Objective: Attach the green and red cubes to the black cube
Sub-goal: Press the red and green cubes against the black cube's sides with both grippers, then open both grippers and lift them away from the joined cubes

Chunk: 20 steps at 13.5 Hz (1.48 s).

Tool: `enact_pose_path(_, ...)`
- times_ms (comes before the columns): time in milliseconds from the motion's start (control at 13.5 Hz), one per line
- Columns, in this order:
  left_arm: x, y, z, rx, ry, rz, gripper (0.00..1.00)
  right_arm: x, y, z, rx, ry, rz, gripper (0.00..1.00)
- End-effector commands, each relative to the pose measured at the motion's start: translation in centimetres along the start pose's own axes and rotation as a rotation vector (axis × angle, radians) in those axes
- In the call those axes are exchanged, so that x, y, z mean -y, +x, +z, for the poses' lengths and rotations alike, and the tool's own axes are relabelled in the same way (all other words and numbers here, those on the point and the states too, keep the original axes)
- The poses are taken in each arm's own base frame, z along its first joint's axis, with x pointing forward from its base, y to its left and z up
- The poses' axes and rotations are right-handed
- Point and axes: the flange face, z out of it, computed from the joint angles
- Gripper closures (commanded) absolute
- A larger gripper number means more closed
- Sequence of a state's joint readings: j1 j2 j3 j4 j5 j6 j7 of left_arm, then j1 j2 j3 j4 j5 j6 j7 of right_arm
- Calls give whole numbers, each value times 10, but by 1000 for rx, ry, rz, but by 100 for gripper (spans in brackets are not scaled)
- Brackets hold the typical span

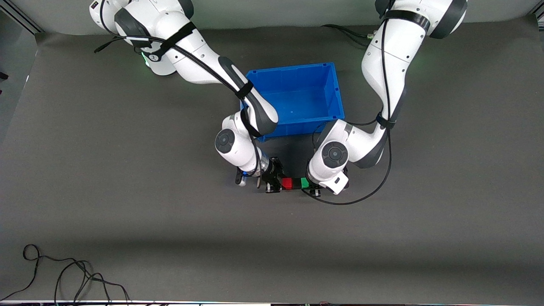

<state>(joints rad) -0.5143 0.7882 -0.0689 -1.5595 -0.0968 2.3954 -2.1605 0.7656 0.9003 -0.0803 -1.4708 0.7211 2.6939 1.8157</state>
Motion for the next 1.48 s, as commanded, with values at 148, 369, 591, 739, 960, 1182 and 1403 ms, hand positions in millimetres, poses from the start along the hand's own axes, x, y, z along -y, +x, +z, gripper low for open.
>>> enact_pose_path(148, 1, -8, -4, -12, -3, 18, 1, 6, -13, -3, 12, 34, -9, 0)
enact_pose_path(369, -4, -11, -20, -1, -25, 26, 0, 26, -10, -31, -12, 69, -42, 0)
enact_pose_path(591, -8, -10, -64, -10, -36, 64, 0, 46, 1, -63, -130, 12, -135, 0)
enact_pose_path(739, -10, 2, -107, -91, -41, 144, 0, 59, 2, -100, -199, -37, -187, 0)
enact_pose_path(960, -1, 23, -153, -154, 79, 357, 0, 81, 8, -169, -248, -95, -291, 0)
enact_pose_path(1182, -16, 66, -212, -146, 88, 463, 0, 101, 37, -240, -276, -199, -435, 0)
enact_pose_path(1403, -28, 141, -281, -117, 139, 653, 0, 123, 77, -311, -277, -260, -618, 0)
